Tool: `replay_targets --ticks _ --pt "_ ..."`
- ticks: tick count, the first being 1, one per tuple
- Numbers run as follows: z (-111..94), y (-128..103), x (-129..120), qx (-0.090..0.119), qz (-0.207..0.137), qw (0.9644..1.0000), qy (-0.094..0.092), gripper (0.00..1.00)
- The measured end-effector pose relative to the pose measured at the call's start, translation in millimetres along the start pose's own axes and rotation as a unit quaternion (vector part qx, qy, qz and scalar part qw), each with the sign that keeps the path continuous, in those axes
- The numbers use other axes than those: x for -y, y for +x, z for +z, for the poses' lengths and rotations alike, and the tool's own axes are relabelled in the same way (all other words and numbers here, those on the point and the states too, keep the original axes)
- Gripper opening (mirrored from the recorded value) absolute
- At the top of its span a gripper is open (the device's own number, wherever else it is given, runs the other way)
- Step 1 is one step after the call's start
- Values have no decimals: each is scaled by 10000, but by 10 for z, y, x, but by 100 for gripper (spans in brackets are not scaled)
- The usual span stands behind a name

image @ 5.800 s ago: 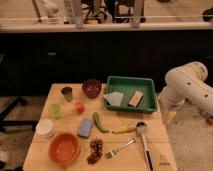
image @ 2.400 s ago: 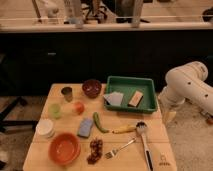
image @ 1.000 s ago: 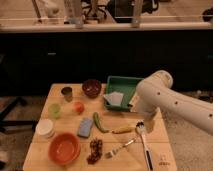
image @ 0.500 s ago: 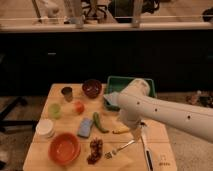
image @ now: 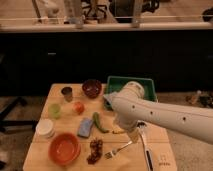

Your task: Wipe purple bowl with sponge

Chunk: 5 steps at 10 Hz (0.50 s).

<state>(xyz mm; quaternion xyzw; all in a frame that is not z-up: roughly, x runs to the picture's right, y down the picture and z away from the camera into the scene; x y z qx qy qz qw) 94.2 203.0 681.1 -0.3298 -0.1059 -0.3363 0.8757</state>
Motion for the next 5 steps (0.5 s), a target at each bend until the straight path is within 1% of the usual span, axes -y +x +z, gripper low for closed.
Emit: replay_targets --ticks 3,5 --pt "4 3 -11 1 8 10000 -1 80" --pt "13 -32 59 -18 -118 9999 7 80"
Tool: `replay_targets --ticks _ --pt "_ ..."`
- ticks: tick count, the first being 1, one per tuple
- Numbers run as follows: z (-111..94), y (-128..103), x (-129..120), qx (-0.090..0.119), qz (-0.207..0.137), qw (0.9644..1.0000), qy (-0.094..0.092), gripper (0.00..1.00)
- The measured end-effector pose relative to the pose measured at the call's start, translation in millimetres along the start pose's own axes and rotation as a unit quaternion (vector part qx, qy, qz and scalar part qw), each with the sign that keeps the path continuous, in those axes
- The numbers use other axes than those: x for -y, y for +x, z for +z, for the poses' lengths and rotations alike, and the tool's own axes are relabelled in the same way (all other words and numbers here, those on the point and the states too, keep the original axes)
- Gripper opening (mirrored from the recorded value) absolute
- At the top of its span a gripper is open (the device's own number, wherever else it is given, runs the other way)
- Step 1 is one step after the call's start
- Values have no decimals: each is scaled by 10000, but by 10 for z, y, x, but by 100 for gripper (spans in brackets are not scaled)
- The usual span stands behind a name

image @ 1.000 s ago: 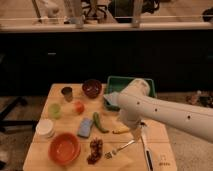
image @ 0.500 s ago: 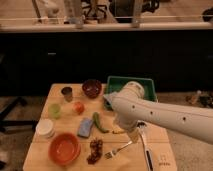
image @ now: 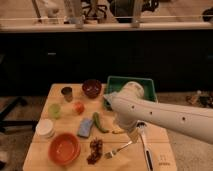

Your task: Wipe purple bowl with sponge

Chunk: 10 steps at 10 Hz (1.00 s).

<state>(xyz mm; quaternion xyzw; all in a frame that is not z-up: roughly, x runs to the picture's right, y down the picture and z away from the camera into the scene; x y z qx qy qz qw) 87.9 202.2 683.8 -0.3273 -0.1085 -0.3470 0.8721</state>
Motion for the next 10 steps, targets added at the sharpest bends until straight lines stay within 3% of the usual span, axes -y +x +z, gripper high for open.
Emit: replay_targets --ticks 5,10 --pt "-33 -529 810 259 -833 9958 265 80" --pt "83 -784 1168 503 -1152 9878 922 80"
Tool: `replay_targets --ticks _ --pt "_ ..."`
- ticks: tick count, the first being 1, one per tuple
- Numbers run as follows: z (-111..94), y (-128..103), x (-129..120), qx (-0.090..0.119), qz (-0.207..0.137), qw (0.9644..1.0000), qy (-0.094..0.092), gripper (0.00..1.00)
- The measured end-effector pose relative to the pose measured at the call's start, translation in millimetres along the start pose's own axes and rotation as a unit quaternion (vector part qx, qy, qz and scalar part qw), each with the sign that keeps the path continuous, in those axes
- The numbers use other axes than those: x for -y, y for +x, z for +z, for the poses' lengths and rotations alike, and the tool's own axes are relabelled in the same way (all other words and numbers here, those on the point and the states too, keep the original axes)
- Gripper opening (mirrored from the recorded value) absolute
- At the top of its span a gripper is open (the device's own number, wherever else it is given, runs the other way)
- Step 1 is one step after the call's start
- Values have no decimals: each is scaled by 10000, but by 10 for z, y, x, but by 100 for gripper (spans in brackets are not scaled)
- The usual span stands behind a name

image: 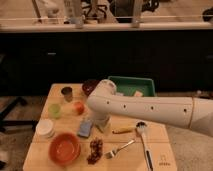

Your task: Wipe purple bowl with sponge

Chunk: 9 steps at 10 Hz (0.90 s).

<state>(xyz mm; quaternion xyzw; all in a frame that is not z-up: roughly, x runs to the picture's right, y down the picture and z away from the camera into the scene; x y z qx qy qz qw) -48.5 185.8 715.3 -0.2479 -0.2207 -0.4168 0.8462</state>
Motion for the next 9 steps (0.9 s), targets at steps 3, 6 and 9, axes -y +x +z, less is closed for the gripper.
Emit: replay_targets --ticks 3,6,9 --pt "263 -123 168 113 -107 9998 81 80" --pt "411 -155 313 186 -275 9994 -22 80" --pt "446 -121 410 248 -432 9988 22 80"
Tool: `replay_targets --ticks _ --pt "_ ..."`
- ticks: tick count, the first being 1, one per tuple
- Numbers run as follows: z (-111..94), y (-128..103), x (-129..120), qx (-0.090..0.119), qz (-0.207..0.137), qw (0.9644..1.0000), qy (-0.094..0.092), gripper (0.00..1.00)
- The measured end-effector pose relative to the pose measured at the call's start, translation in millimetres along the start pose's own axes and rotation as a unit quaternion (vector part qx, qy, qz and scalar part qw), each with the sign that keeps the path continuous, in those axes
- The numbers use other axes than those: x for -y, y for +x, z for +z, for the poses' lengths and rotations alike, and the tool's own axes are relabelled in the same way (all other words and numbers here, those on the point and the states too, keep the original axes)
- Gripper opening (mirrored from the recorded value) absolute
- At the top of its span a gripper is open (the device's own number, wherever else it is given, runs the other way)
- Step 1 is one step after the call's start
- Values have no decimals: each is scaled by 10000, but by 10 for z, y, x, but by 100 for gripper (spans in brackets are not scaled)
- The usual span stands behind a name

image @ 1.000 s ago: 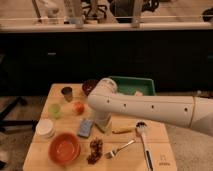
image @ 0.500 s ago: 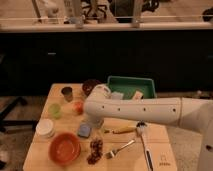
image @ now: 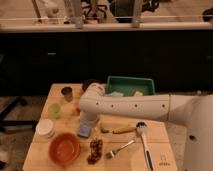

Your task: Wipe purple bowl with sponge

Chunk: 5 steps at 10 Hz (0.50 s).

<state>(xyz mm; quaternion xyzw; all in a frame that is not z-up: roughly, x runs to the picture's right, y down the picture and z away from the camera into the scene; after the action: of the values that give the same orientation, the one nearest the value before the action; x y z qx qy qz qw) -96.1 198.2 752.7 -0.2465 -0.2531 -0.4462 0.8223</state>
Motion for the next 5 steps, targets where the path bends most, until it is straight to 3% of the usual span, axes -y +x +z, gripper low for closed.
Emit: replay_targets --ticks 5 --pt "20 28 16 14 -46 9999 91 80"
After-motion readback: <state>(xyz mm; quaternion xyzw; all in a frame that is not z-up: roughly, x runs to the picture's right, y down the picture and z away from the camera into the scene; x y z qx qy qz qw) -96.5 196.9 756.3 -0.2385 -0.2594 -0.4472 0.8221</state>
